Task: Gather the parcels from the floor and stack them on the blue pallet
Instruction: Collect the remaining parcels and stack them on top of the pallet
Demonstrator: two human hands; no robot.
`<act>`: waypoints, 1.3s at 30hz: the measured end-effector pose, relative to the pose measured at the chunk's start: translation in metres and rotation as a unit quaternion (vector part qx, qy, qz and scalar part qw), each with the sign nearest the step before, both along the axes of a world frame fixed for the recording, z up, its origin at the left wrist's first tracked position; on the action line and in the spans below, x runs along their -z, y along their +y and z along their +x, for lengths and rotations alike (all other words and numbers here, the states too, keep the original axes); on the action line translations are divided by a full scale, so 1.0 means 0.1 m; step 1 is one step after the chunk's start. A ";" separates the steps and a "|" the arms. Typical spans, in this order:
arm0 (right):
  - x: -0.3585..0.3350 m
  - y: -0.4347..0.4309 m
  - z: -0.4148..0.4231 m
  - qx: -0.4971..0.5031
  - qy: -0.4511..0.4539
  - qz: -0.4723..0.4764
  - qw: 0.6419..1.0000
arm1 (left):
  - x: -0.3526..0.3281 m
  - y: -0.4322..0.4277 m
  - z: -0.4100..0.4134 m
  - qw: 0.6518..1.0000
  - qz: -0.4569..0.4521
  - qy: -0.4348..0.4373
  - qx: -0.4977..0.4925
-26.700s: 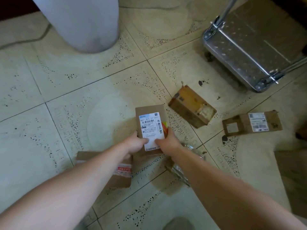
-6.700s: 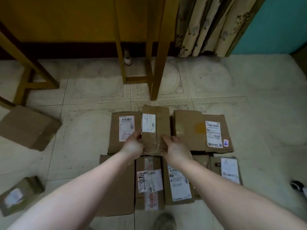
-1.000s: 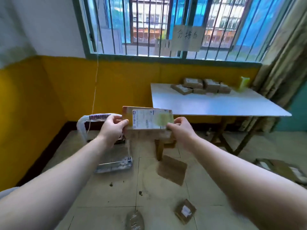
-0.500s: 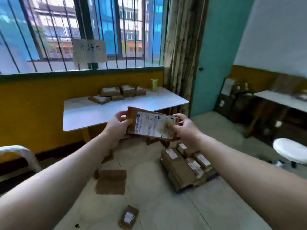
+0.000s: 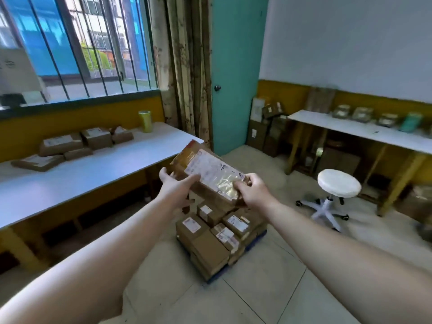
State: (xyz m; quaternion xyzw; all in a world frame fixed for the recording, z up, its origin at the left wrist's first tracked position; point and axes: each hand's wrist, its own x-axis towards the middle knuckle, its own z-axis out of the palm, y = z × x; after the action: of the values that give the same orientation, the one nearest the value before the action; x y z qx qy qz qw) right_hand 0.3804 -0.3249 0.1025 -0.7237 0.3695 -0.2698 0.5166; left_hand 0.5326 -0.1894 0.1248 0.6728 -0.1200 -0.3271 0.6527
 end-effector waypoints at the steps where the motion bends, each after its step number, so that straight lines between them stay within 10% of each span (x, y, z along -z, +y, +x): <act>1: 0.00 -0.12 0.05 0.004 0.001 0.011 1.000 | 0.02 -0.16 0.06 1.000 -0.006 0.016 0.006; 12: 0.09 -1.38 0.75 -0.134 0.232 -0.206 0.941 | 0.21 -1.83 0.90 0.992 -0.024 0.062 0.106; 31: 0.45 -3.88 1.76 -0.260 0.196 -0.262 0.908 | 0.69 -3.90 1.39 0.998 0.009 0.040 0.042; 39: 1.51 -4.43 1.59 -0.300 0.262 -0.205 0.894 | 1.78 -4.09 1.10 0.976 0.213 -0.037 0.037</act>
State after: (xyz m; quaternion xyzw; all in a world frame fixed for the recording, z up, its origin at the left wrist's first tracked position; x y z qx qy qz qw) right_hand 0.5391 -0.7678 -0.0484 -0.9345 0.1930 0.0280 0.2977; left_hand 0.6424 -0.5988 -0.0532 0.8035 -0.0963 -0.3434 0.4766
